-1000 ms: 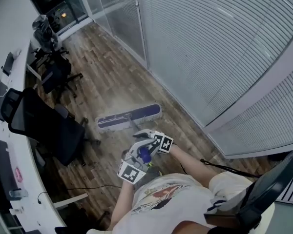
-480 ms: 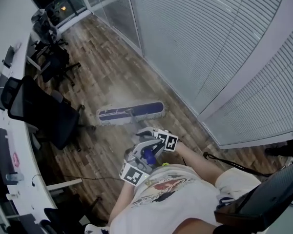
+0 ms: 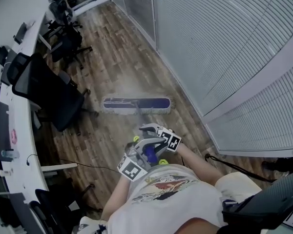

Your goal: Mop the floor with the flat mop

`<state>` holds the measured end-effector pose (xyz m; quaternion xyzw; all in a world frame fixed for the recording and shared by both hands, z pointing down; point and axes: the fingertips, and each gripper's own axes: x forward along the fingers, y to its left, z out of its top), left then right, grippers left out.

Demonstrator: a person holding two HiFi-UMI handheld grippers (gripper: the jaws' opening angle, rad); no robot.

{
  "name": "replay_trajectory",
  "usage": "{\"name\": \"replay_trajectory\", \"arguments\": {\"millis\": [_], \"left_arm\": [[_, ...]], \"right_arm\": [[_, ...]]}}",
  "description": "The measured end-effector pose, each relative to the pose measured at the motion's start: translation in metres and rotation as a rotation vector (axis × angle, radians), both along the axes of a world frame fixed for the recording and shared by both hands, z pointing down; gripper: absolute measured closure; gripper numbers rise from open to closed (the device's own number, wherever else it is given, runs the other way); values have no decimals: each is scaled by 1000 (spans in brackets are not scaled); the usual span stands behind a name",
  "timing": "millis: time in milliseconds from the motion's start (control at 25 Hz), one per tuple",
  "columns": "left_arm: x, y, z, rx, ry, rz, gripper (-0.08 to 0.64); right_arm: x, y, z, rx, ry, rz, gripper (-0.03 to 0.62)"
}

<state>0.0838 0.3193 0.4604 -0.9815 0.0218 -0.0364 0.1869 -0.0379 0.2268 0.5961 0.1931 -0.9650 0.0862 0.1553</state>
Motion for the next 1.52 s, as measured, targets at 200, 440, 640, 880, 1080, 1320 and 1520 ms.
{"name": "replay_trajectory", "arguments": {"millis": [200, 440, 640, 880, 1080, 1320, 1520], "left_arm": [[-21, -20, -7, -5, 5, 2, 526], [-39, -67, -2, -3, 1, -23, 526], [-56, -120, 1, -4, 5, -35, 526], [-88, -205, -10, -2, 25, -29, 526], [-118, -262, 2, 1, 13, -8, 526], [-150, -334, -2, 22, 26, 11, 526], [-161, -371, 5, -1, 14, -2, 526]], "right_arm": [[-20, -17, -4, -2, 24, -51, 405], [-39, -61, 0, -1, 27, -68, 399], [-54, -115, 3, 0, 30, -52, 400], [-84, -199, -5, -7, 51, -55, 400], [-111, -261, 4, -4, 41, -9, 400], [-139, -337, 0, 0, 46, 33, 400], [-147, -372, 6, -7, 55, 35, 400]]}}
